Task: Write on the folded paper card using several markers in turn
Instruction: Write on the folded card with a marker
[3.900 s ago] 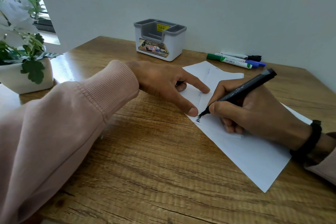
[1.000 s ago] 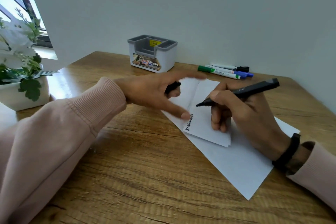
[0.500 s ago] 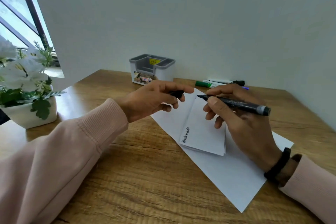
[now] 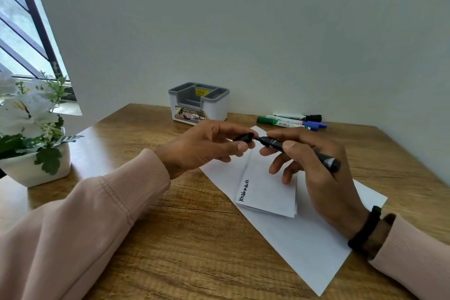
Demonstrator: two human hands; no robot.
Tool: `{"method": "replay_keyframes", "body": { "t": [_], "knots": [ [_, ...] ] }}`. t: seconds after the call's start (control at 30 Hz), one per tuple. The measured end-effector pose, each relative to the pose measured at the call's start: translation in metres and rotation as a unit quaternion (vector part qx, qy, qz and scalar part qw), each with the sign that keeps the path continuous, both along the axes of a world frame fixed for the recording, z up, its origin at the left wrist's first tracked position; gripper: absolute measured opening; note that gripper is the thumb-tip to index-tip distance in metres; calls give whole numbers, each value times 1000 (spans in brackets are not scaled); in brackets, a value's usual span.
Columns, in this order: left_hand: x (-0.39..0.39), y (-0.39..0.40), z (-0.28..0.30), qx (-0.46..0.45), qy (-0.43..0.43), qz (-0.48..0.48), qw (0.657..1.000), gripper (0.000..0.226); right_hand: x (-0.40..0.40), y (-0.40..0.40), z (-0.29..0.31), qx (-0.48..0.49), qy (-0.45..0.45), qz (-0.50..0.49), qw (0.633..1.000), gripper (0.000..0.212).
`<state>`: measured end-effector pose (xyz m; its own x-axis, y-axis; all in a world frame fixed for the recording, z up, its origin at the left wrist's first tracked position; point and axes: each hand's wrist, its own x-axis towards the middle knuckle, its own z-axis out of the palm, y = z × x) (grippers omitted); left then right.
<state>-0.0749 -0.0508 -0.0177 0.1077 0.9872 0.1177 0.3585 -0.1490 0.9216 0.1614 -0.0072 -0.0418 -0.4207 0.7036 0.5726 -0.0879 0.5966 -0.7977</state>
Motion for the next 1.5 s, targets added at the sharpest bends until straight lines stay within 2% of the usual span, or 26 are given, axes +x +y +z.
{"method": "replay_keyframes", "body": {
  "t": [0.43, 0.6, 0.67, 0.77, 0.87, 1.0, 1.23, 1.33, 1.5],
  "knots": [
    [7, 0, -5, 71, 44, 17, 996, 36, -2, 1, -3, -17, -44, 4, 999, 41],
    [10, 2, -9, 94, 50, 55, 993, 36, -4, 3, -4, -31, -70, 11, 997, 34],
    [11, 2, -12, 106, 35, 79, 991, 35, -5, 3, -4, -40, -80, 21, 996, 37],
    [16, 1, -18, 104, -36, 113, 988, 30, -6, 4, -5, -72, -96, 35, 992, 44],
    [20, -1, -23, 52, -117, 144, 981, 24, -8, 6, -6, -97, -115, 34, 988, 46],
    [22, -3, -24, -21, -204, 166, 965, 17, -8, 8, -8, -56, -160, 34, 985, 35],
    [25, -1, -26, -61, -165, 189, 966, 18, -6, 13, -10, -48, -185, 31, 981, 46],
    [24, 0, -23, -59, -157, 175, 970, 18, -6, 16, -10, -52, -181, 31, 982, 41],
    [26, 5, -19, -33, -195, 149, 969, 17, -5, 17, -5, -90, -124, 41, 987, 27]
  ]
}}
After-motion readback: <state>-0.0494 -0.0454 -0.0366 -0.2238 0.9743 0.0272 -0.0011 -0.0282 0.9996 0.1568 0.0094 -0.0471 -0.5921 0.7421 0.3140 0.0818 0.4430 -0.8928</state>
